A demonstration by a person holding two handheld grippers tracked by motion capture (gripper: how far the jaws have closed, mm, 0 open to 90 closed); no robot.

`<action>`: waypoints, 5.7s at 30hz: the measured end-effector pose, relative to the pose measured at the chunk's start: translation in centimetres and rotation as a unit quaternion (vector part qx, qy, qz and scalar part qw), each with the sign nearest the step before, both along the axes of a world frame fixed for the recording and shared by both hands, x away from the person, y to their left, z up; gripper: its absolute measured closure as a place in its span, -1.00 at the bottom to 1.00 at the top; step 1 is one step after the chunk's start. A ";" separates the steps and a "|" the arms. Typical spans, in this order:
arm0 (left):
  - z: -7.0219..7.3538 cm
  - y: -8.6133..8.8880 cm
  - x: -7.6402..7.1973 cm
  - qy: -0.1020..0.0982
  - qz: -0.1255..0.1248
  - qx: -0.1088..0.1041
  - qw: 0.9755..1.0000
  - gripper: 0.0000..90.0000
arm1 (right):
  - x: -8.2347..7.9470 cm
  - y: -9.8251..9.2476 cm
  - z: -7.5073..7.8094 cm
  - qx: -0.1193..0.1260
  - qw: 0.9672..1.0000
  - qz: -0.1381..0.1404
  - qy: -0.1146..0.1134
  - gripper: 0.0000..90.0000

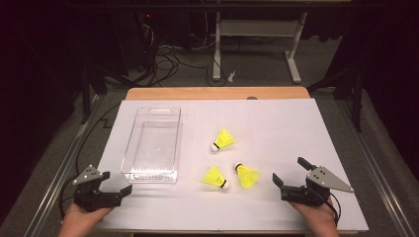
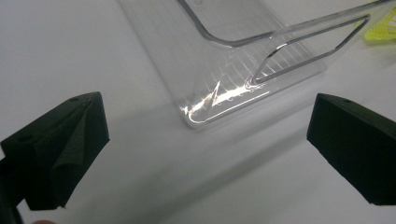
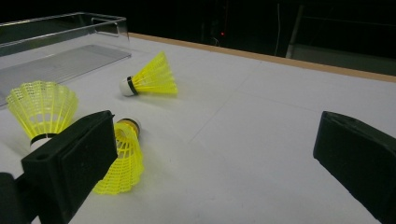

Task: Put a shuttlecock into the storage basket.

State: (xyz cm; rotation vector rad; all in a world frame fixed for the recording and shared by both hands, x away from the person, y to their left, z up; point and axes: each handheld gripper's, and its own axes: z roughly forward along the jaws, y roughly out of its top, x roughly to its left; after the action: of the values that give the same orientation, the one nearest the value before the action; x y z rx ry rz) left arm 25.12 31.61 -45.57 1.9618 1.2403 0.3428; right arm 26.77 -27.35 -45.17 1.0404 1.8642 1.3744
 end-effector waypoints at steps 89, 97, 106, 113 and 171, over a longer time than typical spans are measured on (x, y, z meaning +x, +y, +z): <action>2.4 -5.6 2.7 0.295 -0.093 0.131 0.942 -0.98 | 0.1 1.7 0.1 -0.013 0.999 0.041 0.013 -0.99; 2.1 -6.7 2.8 0.301 -0.106 0.136 0.938 -0.98 | 0.1 1.4 -0.1 -0.010 0.999 0.040 0.015 -0.99; 2.1 -7.5 2.7 0.305 -0.120 0.137 0.935 -0.98 | 0.1 1.6 -0.2 -0.013 0.999 0.041 0.016 -0.99; 2.2 -8.7 2.6 0.306 -0.131 0.129 0.934 -0.98 | 0.1 1.6 -0.3 -0.013 0.999 0.043 0.020 -0.99; 2.3 -20.0 3.5 0.308 -0.250 0.146 0.906 -0.99 | 0.0 1.6 -0.1 -0.010 0.999 0.047 0.017 -0.99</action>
State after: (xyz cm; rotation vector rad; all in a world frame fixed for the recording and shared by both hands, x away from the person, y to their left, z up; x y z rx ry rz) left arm 28.65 11.62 -43.23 2.6812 1.0163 -0.4127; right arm 26.79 -25.72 -45.32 0.9818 1.9708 1.3958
